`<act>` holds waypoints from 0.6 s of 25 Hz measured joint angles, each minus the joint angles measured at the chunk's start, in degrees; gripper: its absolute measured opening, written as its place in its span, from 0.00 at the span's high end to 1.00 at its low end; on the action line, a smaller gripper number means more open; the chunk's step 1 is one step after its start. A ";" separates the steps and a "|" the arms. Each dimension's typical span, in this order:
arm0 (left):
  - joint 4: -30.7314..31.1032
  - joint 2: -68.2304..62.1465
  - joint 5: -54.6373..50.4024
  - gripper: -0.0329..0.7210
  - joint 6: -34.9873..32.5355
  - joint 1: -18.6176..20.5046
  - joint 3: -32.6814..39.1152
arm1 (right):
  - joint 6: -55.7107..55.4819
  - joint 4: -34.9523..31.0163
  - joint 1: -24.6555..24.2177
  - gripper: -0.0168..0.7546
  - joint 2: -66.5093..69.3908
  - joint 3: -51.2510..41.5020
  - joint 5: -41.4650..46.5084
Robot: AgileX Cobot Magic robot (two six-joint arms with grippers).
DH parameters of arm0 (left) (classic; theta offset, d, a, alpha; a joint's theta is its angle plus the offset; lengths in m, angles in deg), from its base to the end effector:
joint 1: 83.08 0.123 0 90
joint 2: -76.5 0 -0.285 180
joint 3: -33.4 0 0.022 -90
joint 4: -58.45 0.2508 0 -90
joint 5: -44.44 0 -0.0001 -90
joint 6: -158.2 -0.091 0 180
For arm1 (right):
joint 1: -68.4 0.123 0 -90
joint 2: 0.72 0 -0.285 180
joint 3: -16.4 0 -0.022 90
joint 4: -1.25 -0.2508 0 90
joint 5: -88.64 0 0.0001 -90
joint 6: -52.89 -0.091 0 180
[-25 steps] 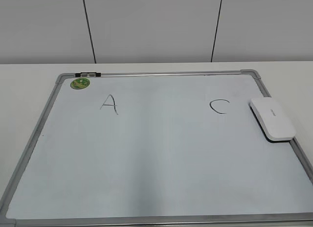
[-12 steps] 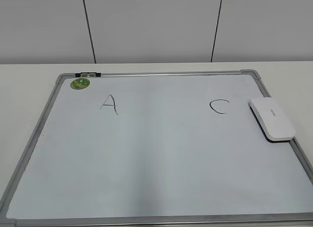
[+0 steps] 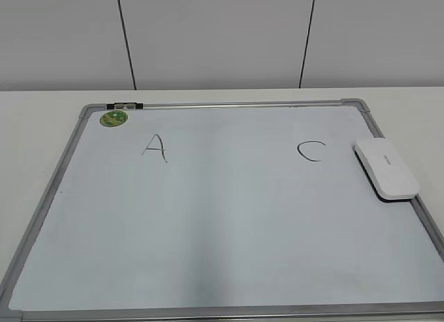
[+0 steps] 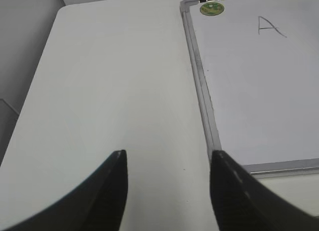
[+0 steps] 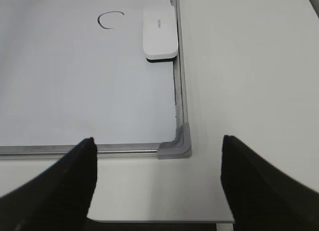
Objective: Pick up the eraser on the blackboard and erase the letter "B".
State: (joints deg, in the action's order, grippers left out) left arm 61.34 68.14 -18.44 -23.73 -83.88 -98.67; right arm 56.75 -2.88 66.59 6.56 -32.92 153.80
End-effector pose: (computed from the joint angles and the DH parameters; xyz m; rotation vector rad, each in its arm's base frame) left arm -0.0061 0.0042 0.2776 0.0460 2.0791 0.0728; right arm -0.0080 0.0062 0.2677 -0.0445 2.1225 0.0288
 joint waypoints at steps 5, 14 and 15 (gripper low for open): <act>0.00 0.00 0.00 0.46 0.00 0.24 0.00 | 0.00 0.09 0.00 0.24 -0.36 0.00 0.00; 0.00 0.00 0.00 0.49 0.00 0.33 0.00 | 0.00 0.09 0.00 0.24 -0.36 0.00 0.00; 0.00 0.00 0.00 0.49 0.00 0.33 0.00 | 0.00 0.09 0.00 0.24 -0.36 0.00 0.00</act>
State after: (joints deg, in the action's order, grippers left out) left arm 61.34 68.14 -18.44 -23.73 -83.55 -98.67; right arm 56.75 -2.79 66.59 6.20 -32.92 153.80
